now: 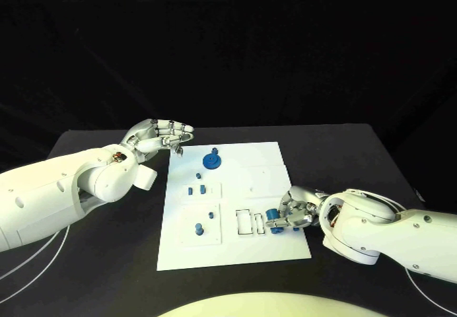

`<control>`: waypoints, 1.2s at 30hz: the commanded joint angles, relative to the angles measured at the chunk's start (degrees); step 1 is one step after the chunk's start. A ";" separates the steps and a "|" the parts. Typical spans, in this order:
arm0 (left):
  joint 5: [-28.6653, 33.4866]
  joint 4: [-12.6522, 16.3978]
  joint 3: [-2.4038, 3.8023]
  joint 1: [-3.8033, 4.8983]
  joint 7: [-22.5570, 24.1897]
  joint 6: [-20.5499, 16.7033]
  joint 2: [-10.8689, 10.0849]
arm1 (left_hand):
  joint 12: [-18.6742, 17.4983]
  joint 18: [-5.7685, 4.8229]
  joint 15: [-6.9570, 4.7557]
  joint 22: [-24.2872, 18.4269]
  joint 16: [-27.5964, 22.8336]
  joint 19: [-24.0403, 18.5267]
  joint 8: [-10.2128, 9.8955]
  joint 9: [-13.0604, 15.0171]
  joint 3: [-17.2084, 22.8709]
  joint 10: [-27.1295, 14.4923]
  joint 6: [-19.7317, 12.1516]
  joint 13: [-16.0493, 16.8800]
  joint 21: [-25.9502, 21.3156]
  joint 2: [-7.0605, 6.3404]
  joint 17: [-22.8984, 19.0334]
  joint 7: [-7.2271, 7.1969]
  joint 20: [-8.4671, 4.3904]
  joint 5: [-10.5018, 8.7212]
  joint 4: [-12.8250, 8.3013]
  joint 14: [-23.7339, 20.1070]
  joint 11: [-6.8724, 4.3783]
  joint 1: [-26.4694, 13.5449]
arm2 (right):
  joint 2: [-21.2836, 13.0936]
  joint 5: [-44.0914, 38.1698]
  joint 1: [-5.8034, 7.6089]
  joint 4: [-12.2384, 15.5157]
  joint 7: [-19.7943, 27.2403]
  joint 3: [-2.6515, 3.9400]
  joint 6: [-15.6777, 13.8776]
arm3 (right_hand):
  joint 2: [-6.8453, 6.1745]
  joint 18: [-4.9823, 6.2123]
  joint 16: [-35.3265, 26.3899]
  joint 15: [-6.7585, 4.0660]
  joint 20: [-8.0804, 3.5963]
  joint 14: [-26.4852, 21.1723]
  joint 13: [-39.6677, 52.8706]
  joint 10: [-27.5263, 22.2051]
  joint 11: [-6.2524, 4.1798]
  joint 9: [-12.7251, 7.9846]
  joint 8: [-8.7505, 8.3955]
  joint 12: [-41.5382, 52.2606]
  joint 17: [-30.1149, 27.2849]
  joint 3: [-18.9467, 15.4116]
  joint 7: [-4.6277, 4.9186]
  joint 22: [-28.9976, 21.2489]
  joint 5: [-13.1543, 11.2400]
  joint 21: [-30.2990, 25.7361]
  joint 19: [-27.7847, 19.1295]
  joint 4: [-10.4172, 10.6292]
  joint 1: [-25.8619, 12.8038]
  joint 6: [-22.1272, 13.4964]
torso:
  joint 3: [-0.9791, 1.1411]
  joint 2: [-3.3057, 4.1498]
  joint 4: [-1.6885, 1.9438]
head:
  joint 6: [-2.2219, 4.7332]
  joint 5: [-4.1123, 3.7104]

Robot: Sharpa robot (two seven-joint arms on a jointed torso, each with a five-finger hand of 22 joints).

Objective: Assemble the parts on the task board

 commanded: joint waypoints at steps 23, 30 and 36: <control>0.27 -0.04 0.03 0.02 0.29 0.87 0.10 | 0.22 0.44 0.04 -0.05 0.29 0.05 0.18 -0.08 -0.03 -0.47 -0.42 0.04 -0.21 0.01 -0.09 1.39 0.54 0.16 0.31 -0.34 -0.01 -0.46 | -0.08 11.44 2.58 2.90 2.04 -0.06 -9.99 | 4.06 -1.46 0.67 -1.19 -1.21 4.98 9.00 2.01 -1.30 0.55 0.68 0.59 9.93 1.02 -1.08 8.71 0.18 1.62 1.21 -0.38 5.85 1.87 | -0.07 0.00 0.05 | 0.15 0.29; 0.27 -0.04 0.03 0.02 0.30 0.88 0.15 | 0.22 0.44 0.04 -0.05 0.29 0.05 0.18 -0.08 -0.03 -0.47 -0.42 0.04 -0.21 0.01 -0.09 1.39 0.54 0.16 0.31 -0.34 -0.01 -0.46 | 1.37 14.33 2.89 2.81 1.79 -0.06 -7.36 | 4.24 -1.46 0.68 -1.20 -1.24 4.99 9.01 2.02 -1.26 0.50 0.54 0.58 9.97 0.87 -1.00 8.72 0.14 1.60 1.21 -0.15 5.59 1.81 | -0.06 0.02 0.02 | 0.09 0.45; 0.27 -0.03 0.03 0.02 0.29 0.92 0.21 | 0.22 0.44 0.04 -0.05 0.29 0.05 0.18 -0.08 -0.03 -0.47 -0.42 0.04 -0.21 0.01 -0.09 1.39 0.54 0.16 0.31 -0.34 -0.01 -0.46 | 2.89 14.89 2.59 2.26 1.50 -0.08 -5.59 | 4.48 -1.47 0.70 -1.18 -1.25 5.00 9.11 2.09 -1.22 0.46 0.44 0.64 10.03 0.69 -0.95 8.76 0.12 1.62 1.22 -0.07 5.21 1.83 | -0.04 0.02 0.00 | -0.03 0.71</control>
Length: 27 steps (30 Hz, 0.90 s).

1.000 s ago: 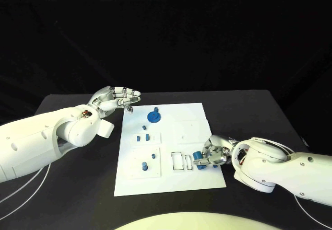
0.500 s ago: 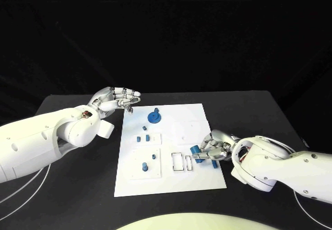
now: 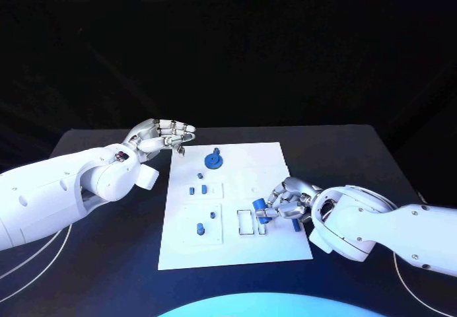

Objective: Assemble the parts on the task board

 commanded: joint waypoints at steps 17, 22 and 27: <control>0.26 0.18 0.04 0.03 0.26 0.90 0.15 | 0.41 0.45 0.05 -0.18 0.37 0.05 0.36 -0.11 0.03 -0.69 -0.61 0.04 -0.35 0.02 -0.10 1.39 0.58 0.21 0.46 -0.42 0.00 -0.57 | 4.44 -2.41 -1.52 -2.13 -1.26 -0.03 4.86 | 1.55 -0.73 0.50 -0.43 -0.48 5.15 9.51 2.42 -0.55 0.31 0.07 0.59 10.81 -1.88 -0.71 9.22 0.08 1.00 1.54 0.40 -2.52 1.94 | 0.00 0.04 0.04 | -0.33 0.45; 0.26 0.19 0.04 0.03 0.23 0.88 0.11 | 0.41 0.45 0.05 -0.18 0.37 0.05 0.36 -0.11 0.03 -0.69 -0.61 0.04 -0.35 0.02 -0.10 1.39 0.58 0.21 0.46 -0.42 0.00 -0.57 | 4.68 -2.87 -1.58 -2.27 -1.55 -0.03 5.02 | 1.45 -0.71 0.47 -0.47 -0.52 5.13 9.44 2.39 -0.60 0.36 0.11 0.48 10.71 -2.33 -0.78 9.20 0.06 0.89 1.52 0.38 -2.93 2.08 | 0.01 0.03 0.01 | -0.38 0.59; 0.26 0.19 0.04 0.03 0.21 0.91 0.11 | 0.41 0.45 0.05 -0.18 0.37 0.05 0.36 -0.11 0.03 -0.69 -0.61 0.04 -0.35 0.02 -0.10 1.39 0.58 0.21 0.46 -0.42 0.00 -0.57 | 4.97 -3.40 -1.59 -2.47 -1.60 -0.03 4.37 | 1.24 -0.67 0.40 -0.51 -0.55 5.09 9.27 2.27 -0.63 0.42 0.12 0.22 10.53 -3.18 -0.80 9.14 0.04 0.63 1.44 0.41 -3.71 2.13 | 0.02 0.00 0.02 | -0.33 0.67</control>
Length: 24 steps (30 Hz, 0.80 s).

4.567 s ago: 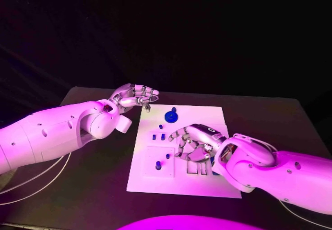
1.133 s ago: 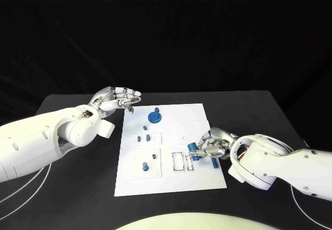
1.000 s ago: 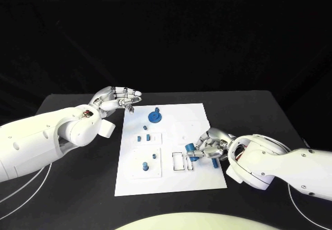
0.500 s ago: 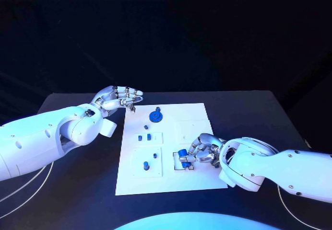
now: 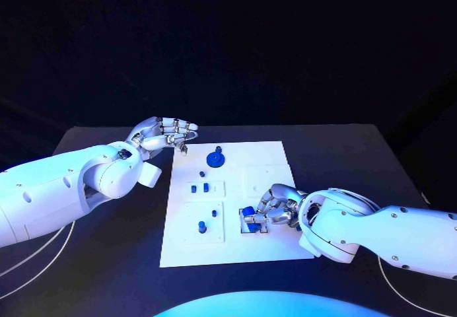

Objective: Assemble the parts on the task board

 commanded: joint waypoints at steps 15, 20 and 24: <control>0.26 0.09 0.04 0.03 0.09 0.93 0.07 | 0.26 0.45 0.07 -0.10 0.41 -0.14 0.42 -0.08 0.08 -0.35 -0.43 0.04 -0.40 0.07 -0.07 1.51 0.38 0.23 0.54 -0.44 0.01 -0.61 | 1.17 -4.05 -0.43 -1.35 -0.30 -0.09 0.61 | -3.22 -0.56 0.04 -0.49 -0.55 5.04 9.00 1.77 -0.40 0.85 0.84 -1.07 10.30 -3.44 -0.70 9.20 0.66 -1.03 1.30 0.25 -9.91 1.03 | -0.02 0.02 0.01 | 0.15 0.09; 0.26 0.09 0.04 0.03 0.07 0.90 0.06 | 0.30 0.45 0.07 -0.12 0.43 -0.13 0.45 -0.08 0.12 -0.37 -0.46 0.04 -0.42 0.15 -0.08 1.52 0.38 0.25 0.61 -0.45 0.02 -0.64 | 1.00 -4.62 -0.48 -1.31 -0.04 -0.09 1.08 | -5.78 -0.52 -0.04 -0.46 -0.52 5.01 8.88 1.66 -0.36 1.10 0.92 -1.40 10.15 -0.87 -0.65 9.20 0.83 -1.39 1.25 0.31 -12.65 0.84 | 0.01 -0.02 0.00 | 0.15 0.15; 0.26 0.10 0.04 0.03 0.04 0.90 0.02 | 0.30 0.45 0.07 -0.12 0.43 -0.13 0.45 -0.08 0.12 -0.37 -0.46 0.04 -0.42 0.15 -0.08 1.52 0.38 0.25 0.61 -0.45 0.02 -0.64 | 0.67 -4.84 -0.49 -1.03 0.21 -0.09 1.21 | -5.74 -0.51 -0.06 -0.46 -0.52 5.00 8.89 1.66 -0.36 1.11 0.92 -1.41 10.09 -0.73 -0.65 9.18 0.85 -1.46 1.23 0.28 -12.68 0.82 | 0.02 -0.01 0.02 | 0.09 0.18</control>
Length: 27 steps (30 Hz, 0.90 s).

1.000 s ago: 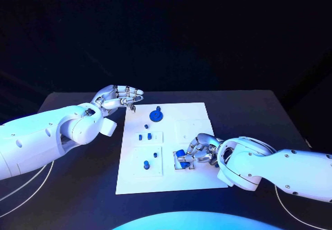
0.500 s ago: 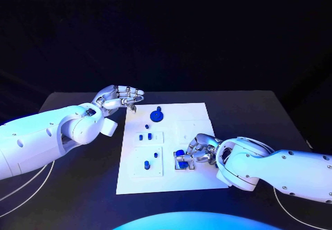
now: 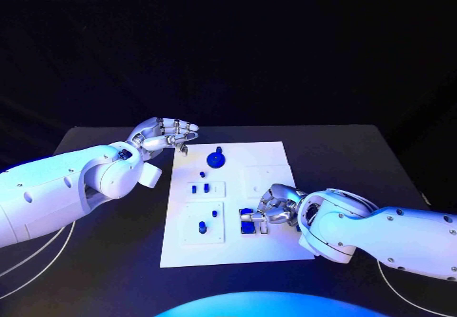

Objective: Assemble the parts on the task board

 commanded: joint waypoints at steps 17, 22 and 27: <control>0.26 0.11 0.04 0.03 -0.02 0.93 -0.07 | 0.30 0.45 0.07 -0.07 0.21 -0.13 0.24 -0.09 -0.04 -0.38 -0.47 0.04 -0.21 0.15 -0.09 1.52 0.39 0.25 0.44 -0.45 0.02 -0.64 | -3.69 -1.15 -0.07 4.55 3.02 0.00 1.20 | 2.77 -0.70 0.13 -0.60 -0.64 5.13 9.77 2.26 -0.54 0.31 0.26 0.43 10.74 2.81 0.11 9.72 -0.21 0.57 1.64 -0.52 7.68 -0.11 | 0.05 -0.01 -0.01 | -0.20 0.20; 0.26 0.11 0.04 0.03 -0.10 0.98 -0.06 | 0.41 0.45 0.08 -0.12 0.26 -0.11 0.34 -0.10 0.06 -0.47 -0.56 0.04 -0.26 0.25 -0.12 1.53 0.39 0.26 0.53 -0.48 0.03 -0.65 | -3.67 -0.90 -0.08 4.11 3.02 0.00 2.19 | 3.14 -0.75 0.18 -0.70 -0.72 5.16 9.93 2.38 -0.66 0.34 0.29 0.58 10.88 2.90 -0.02 9.88 -0.20 0.83 1.75 -0.59 9.25 0.09 | 0.04 0.02 0.00 | -0.17 0.16; 0.26 0.11 0.04 0.03 -0.19 1.08 -0.06 | 0.41 0.45 0.08 -0.12 0.26 -0.11 0.34 -0.10 0.06 -0.47 -0.56 0.04 -0.26 0.25 -0.12 1.53 0.39 0.26 0.53 -0.48 0.03 -0.65 | -3.32 -0.79 -0.13 3.52 2.93 -0.01 3.15 | 3.16 -0.75 0.19 -0.76 -0.79 5.18 10.00 2.42 -0.72 0.26 0.13 0.59 10.94 2.95 -0.07 9.96 -0.20 0.81 1.77 -0.73 11.71 0.11 | 0.07 0.02 0.04 | -0.23 0.19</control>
